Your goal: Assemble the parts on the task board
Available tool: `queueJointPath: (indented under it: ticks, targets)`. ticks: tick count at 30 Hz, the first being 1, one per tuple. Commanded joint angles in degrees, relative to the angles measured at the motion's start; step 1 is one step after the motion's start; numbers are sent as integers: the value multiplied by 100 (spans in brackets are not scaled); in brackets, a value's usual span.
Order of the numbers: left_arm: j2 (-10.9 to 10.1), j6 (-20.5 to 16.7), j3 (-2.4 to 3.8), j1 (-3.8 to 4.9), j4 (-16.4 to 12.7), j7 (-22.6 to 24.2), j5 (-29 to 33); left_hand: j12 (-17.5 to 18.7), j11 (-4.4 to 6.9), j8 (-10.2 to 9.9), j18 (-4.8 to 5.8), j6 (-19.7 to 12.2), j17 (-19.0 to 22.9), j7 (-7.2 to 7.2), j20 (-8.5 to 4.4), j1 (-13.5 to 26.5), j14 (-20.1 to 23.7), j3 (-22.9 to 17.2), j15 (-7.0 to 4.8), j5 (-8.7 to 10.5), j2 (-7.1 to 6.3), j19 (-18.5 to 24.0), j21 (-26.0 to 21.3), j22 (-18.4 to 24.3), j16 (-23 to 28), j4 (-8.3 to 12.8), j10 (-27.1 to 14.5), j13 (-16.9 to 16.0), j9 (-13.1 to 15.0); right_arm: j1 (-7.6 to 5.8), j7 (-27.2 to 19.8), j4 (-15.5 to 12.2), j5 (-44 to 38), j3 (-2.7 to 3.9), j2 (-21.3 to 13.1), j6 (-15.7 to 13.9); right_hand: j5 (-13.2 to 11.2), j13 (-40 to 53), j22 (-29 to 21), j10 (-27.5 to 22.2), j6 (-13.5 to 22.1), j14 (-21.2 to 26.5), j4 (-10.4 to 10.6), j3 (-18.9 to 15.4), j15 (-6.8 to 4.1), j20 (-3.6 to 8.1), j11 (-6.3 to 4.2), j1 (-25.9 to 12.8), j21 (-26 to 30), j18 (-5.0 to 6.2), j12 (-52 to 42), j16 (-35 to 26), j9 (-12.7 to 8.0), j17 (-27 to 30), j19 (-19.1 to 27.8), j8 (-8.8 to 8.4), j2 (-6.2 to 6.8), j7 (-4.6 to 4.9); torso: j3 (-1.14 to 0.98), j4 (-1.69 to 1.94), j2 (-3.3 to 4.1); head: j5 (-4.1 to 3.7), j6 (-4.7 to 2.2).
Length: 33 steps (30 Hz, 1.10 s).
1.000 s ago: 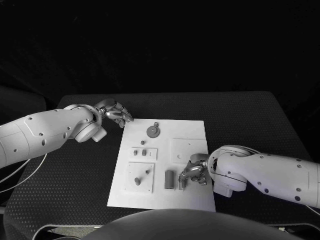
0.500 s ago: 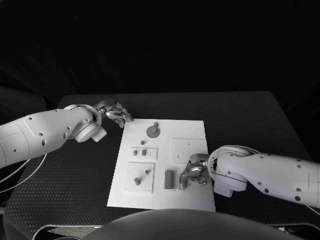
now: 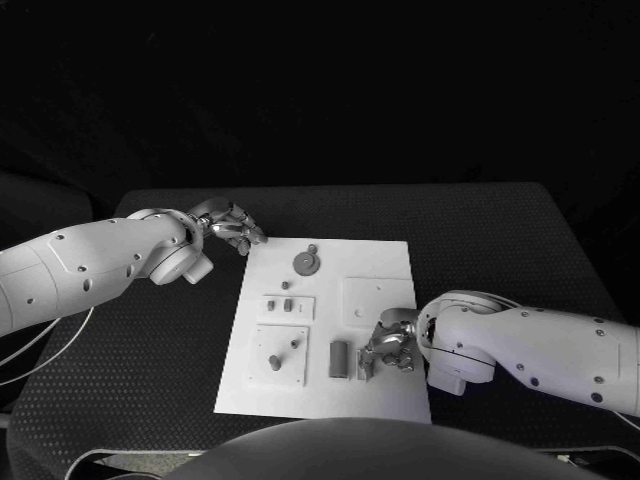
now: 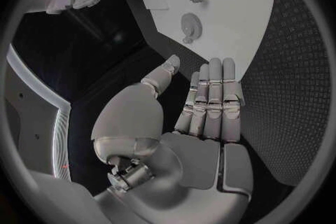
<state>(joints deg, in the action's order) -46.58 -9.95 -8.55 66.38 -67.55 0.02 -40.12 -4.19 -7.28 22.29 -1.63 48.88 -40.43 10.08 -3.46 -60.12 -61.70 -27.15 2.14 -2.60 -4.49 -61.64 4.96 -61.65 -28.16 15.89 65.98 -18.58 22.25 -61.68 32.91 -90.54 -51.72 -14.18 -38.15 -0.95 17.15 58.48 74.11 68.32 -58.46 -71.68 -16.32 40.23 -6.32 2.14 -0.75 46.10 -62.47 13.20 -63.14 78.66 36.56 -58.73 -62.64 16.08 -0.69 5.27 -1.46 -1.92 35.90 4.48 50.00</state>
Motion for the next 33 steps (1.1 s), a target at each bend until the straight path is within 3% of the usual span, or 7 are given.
queueJointPath:
  ticks: [1, 19, 33]
  targets:
    - [0, 56, 2, 6, -9, 18, -19, 5, 12, 1, -64, -52, -6, -4, 12, 35, -41, -22, 16, -25, 9, -7, -20, -7, 39, 4, -39, -7, 8, 11, -131, -41, 162, 4, 21, 85, 15, -6, 4, 61, -52, -21, 1, -40, -16, 0, -27, 22, -36, 180, -23, 22, 1, -7, -7, 30, -81, 0, 0, 3, 1, 2, 0]
    - [4, 68, 2, 6, -6, -1, -39, 5, 11, 2, -63, -52, -14, -4, 12, 35, -42, -22, 17, -25, 8, -6, -23, -9, 47, 4, -40, -7, 9, 11, -111, -35, 293, 4, 11, 107, 17, -17, -3, 64, -50, -16, 35, -69, -19, -9, -28, -59, -31, 180, -15, 12, -5, 11, -12, 29, -18, -1, -4, -3, 1, 0, 0]
    - [4, 67, 2, 6, -5, -2, -39, 5, 11, 1, -63, -53, -19, -4, 13, 35, -43, -22, 17, -25, 6, -6, -25, -11, 52, 4, -41, -7, 9, 12, -142, 1, 272, 4, 19, 98, 19, -17, -51, -50, 194, 98, 325, -113, 4, 7, 35, -367, 31, 180, 12, -66, -91, 109, 9, -102, 603, 71, -3, -3, 1, -1, 0]
